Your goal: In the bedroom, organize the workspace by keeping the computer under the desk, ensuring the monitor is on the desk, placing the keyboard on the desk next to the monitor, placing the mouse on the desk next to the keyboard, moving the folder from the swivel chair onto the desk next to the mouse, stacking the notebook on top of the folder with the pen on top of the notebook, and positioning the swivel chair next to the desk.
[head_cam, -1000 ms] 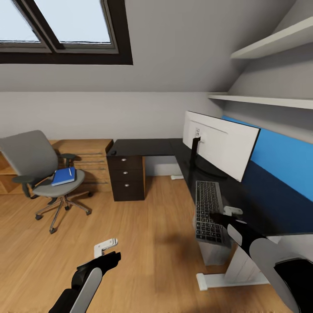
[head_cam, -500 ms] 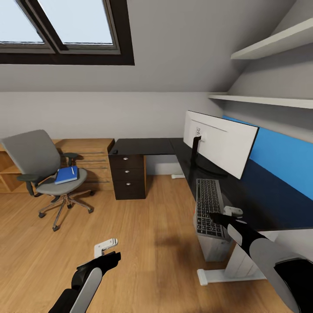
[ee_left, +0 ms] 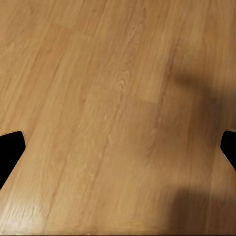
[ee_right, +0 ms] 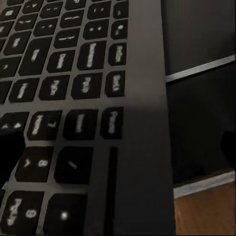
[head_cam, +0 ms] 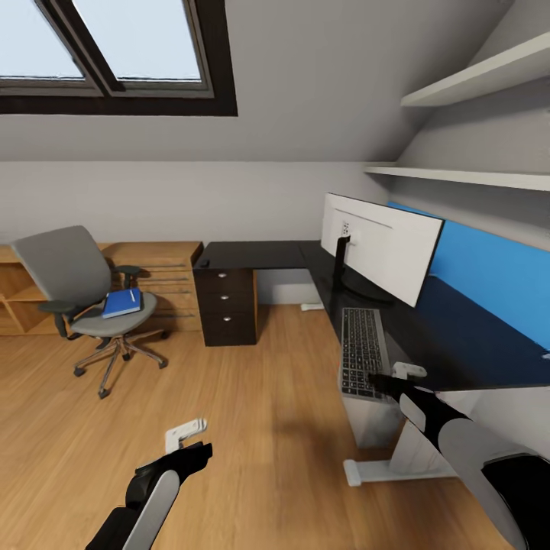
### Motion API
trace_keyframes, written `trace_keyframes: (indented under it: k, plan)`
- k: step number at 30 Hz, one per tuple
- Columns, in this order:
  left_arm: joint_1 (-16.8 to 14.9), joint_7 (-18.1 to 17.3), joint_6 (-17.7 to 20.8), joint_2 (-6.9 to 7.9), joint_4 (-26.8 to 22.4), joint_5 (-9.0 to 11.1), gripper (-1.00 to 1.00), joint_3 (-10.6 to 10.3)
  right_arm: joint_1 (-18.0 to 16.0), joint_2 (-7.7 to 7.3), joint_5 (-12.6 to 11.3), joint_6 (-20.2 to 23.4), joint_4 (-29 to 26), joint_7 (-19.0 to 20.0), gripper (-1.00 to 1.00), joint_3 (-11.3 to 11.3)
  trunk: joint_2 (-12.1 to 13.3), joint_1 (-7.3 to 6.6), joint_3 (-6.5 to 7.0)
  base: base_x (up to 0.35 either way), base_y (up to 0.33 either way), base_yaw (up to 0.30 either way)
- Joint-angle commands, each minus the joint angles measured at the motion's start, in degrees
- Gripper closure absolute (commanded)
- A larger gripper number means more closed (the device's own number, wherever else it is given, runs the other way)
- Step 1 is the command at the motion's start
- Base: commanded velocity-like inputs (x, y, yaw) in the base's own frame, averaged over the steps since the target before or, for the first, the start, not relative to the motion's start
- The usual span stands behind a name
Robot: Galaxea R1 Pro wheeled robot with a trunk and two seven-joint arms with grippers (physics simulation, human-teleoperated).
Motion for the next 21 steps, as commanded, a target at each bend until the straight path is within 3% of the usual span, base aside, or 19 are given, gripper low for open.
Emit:
trace_keyframes:
  k: [1,7,21]
  plan:
    - [0.0,0.5,0.1,0.03,-0.1,0.5,-1.0,-0.1,0.0,-0.05,-0.5,0.2,-0.1,0.0,-1.0,0.4,0.0,-0.04,-0.06,-0.315,0.0,0.0]
    - [0.0,0.5,0.1,0.0,-0.1,0.5,-1.0,-0.1,0.0,-0.05,-0.5,0.2,-0.1,0.0,-1.0,0.4,0.0,-0.04,-0.06,-0.224,0.0,0.0]
    - [0.0,0.5,0.1,0.02,-0.1,0.5,-1.0,0.0,0.0,-0.05,-0.5,0.2,-0.1,0.0,-1.0,0.4,0.0,-0.04,-0.06,-0.024,0.0,0.0]
